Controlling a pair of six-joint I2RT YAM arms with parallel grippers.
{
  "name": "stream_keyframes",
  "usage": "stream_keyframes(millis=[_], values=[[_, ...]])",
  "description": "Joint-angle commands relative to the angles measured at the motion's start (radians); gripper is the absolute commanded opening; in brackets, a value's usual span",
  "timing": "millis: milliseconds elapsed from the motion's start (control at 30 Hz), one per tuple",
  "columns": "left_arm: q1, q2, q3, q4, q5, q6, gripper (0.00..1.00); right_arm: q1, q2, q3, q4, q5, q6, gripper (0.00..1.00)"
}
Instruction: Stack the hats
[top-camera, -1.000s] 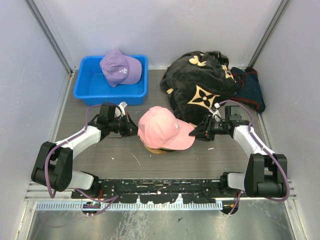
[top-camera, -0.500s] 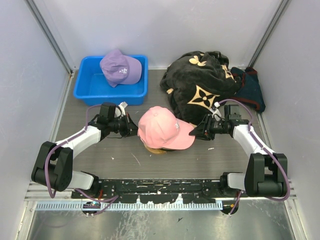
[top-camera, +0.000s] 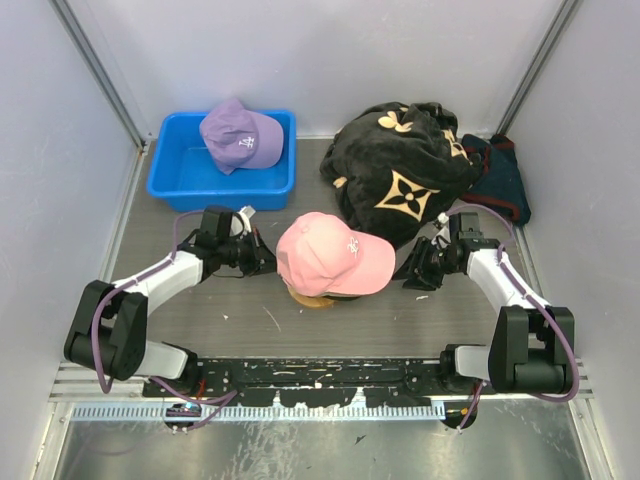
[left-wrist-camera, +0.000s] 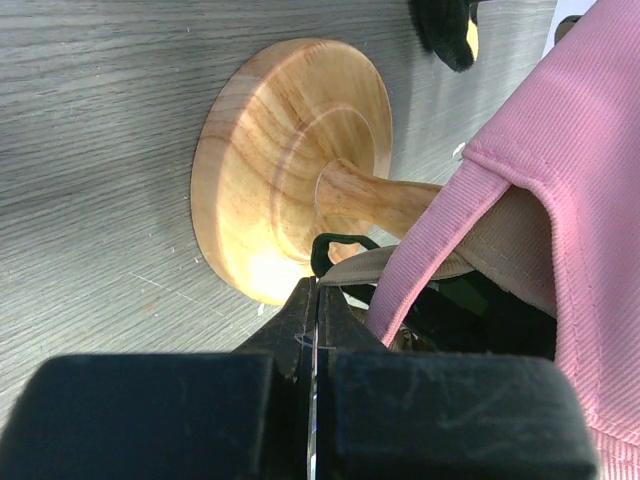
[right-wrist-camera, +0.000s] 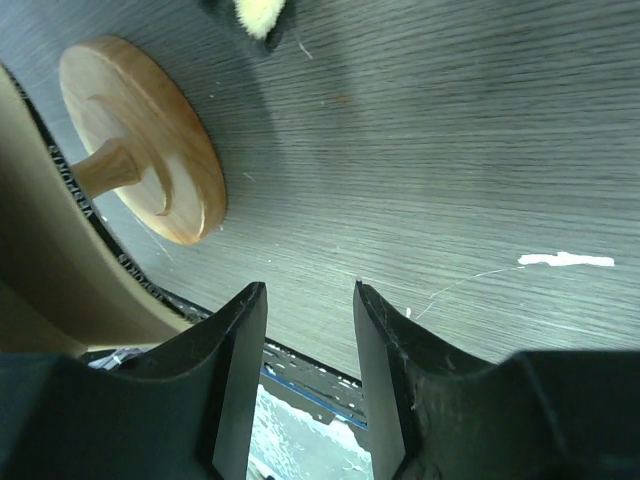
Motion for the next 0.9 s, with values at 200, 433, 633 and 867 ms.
stream_keyframes(millis=[200, 433, 633, 867], values=[[0.005, -0.015, 0.027, -0.135, -0.089, 0.046, 0.07, -0.003, -0.033, 0.052, -0.039, 0.067, -0.021, 0.47], [0.038, -0.087, 0.071, -0.156, -0.052, 0.039, 0.21, -0.003, -0.037, 0.053, -0.043, 0.068, -0.023, 0.46], [0.054, -0.135, 0.105, -0.167, -0.013, 0.031, 0.26, -0.003, -0.03, 0.049, -0.037, 0.062, -0.023, 0.46], [0.077, -0.169, 0.064, -0.086, 0.04, -0.034, 0.33, -0.003, -0.032, 0.052, -0.038, 0.057, -0.022, 0.47]])
